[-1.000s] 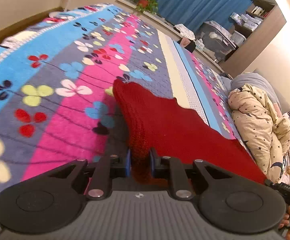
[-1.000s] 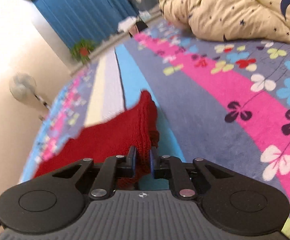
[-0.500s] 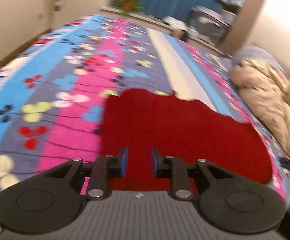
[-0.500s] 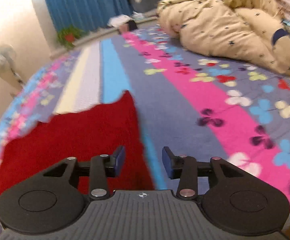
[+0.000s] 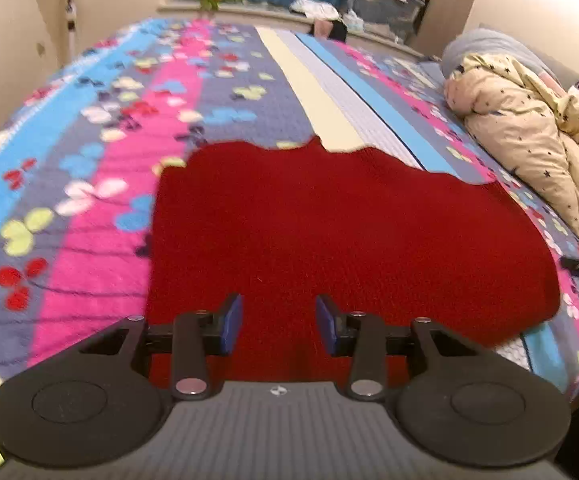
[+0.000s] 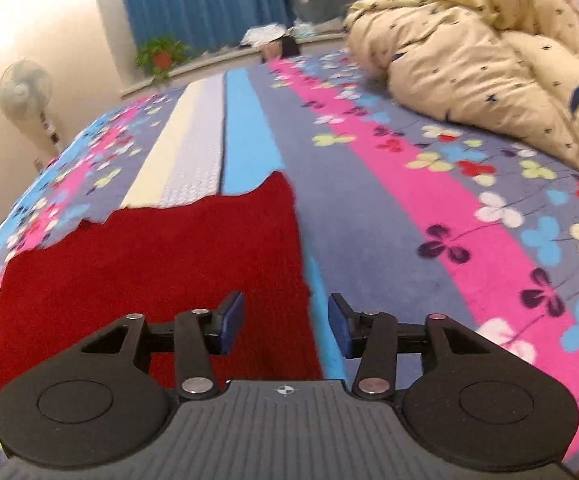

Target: Fold small clothes

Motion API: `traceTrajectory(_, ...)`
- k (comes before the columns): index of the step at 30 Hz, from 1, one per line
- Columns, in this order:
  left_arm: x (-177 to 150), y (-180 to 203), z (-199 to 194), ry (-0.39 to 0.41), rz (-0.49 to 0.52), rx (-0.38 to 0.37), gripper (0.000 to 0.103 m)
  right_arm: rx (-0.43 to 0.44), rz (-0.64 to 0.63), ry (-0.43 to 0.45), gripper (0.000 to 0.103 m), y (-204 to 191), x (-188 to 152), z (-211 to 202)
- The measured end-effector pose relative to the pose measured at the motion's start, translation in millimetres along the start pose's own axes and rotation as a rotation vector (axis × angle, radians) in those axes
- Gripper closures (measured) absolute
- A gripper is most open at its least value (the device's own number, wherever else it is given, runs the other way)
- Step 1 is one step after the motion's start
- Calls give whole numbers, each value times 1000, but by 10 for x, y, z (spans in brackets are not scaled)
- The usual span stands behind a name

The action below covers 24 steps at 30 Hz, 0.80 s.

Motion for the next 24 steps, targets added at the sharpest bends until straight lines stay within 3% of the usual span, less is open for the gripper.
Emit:
traceTrajectory(3, -201, 78, 215, -112, 78, 52, 48, -67, -27, -214, 50, 53, -322, 287)
traceTrajectory(4, -221, 101, 232, -104, 129, 97, 44, -94, -24, -259, 49, 89, -407, 340)
traceTrajectory(6, -185, 137, 205, -81, 159, 124, 41, -83, 1, -226, 49, 73, -354, 300)
traceTrajectory(9, -151, 135, 136, -71, 118, 93, 41, -68, -6, -146, 46, 51, -244, 189)
traceTrajectory(16, -104, 47, -27, -19, 24, 89, 41, -122, 0, -42, 44, 199, -68, 55)
traceTrajectory(20, -132, -9, -157, -17, -62, 65, 38, -145, 15, -19, 43, 256, -28, 7)
traceTrajectory(24, -249, -6, -243, -34, -84, 66, 33, -159, 28, -19, 43, 275, -18, -32)
Point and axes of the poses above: each gripper's, at about its wrist camera, not at the fingertips, and z roughly the way its jaws point, y to its right, x to its top, the point moved 7 cm from there along z, roughly the way its jaws point, and after that the axes turned 11 degrees about x, right-handed, at the moved point
